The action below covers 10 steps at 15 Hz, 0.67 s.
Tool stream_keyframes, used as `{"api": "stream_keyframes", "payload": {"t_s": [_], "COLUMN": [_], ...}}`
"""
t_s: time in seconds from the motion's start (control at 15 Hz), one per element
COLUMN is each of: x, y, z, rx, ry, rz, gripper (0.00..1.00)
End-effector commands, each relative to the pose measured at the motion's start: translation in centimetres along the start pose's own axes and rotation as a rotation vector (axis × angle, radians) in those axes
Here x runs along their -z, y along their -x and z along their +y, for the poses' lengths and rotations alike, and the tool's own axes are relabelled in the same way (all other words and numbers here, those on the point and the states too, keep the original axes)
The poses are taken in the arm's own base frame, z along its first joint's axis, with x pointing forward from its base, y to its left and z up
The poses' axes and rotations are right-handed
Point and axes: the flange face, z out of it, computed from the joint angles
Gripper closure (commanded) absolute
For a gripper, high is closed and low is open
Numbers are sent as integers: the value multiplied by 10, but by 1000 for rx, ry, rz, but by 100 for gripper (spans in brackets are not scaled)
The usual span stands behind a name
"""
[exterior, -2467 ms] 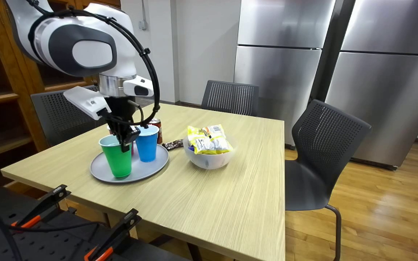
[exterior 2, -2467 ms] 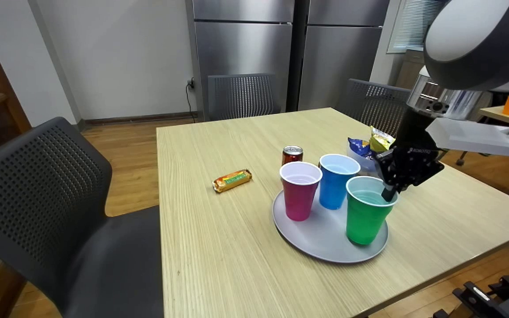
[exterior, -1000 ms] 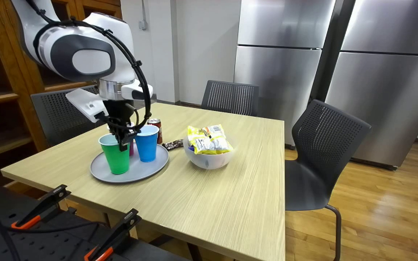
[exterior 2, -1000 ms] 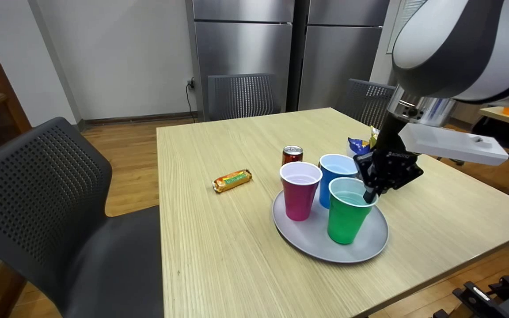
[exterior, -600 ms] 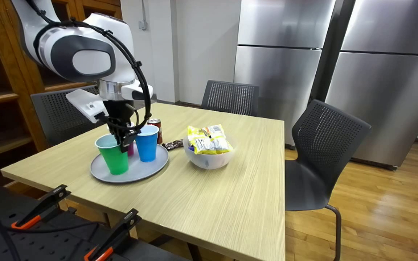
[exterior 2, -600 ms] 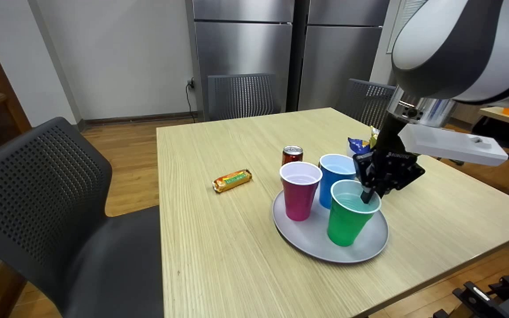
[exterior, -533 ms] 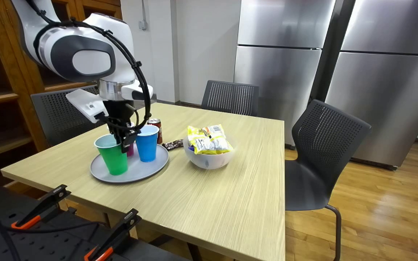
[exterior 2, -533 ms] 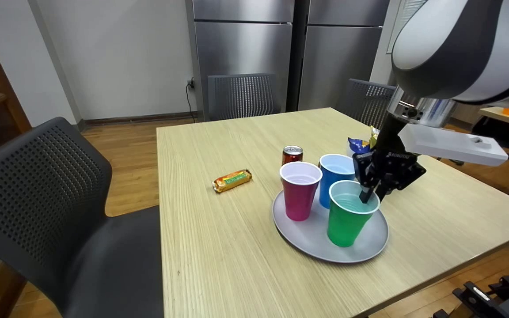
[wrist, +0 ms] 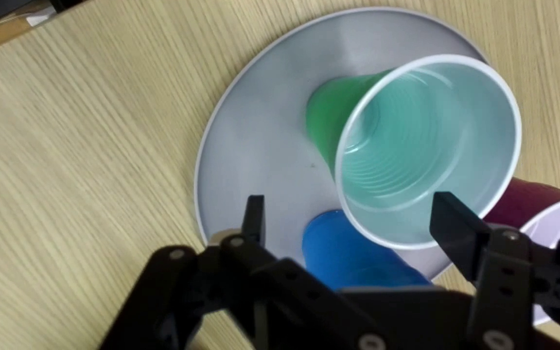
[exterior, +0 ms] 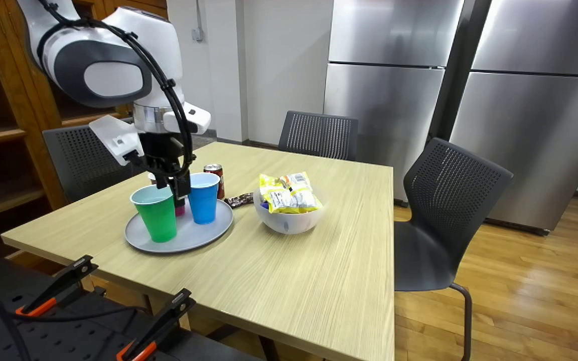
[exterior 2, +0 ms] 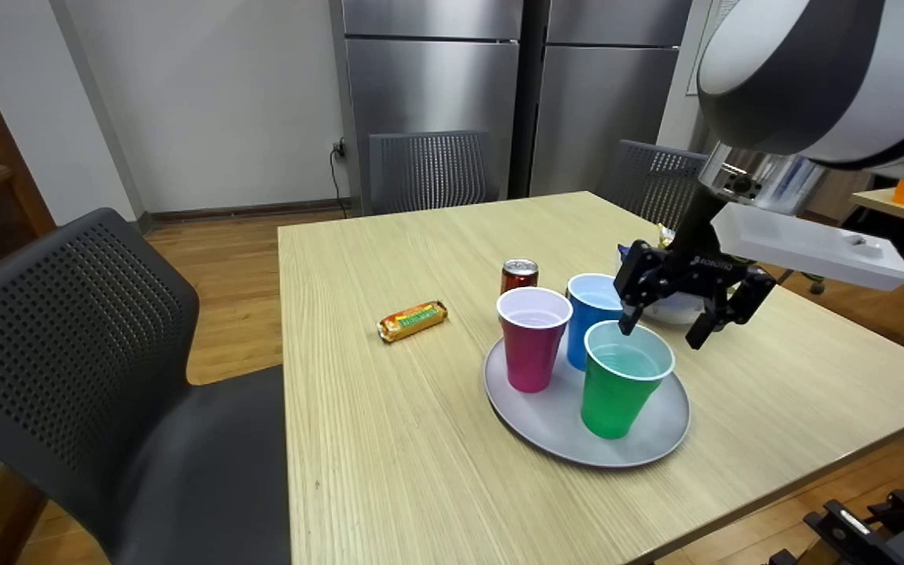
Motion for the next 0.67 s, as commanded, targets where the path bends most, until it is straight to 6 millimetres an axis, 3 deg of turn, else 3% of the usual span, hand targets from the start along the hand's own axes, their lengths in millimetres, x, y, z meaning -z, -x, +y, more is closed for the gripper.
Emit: {"api": "stream_keyframes", "payload": {"t_s": [0.0,0.2,0.27,0.47,0.53,0.6], "x": [33,56,55,73,82,84], "y": [7,7,-10,-20,-13,-23], "z": [11,24,23,37,45,48], "rx": [-22,-57,-66,-79,-82,-85], "ry": [-33,-61,-69,-83,-85,-87], "rz": [71,119,137,185,197,211], "gripper": [0,0,0,0,0,0]}}
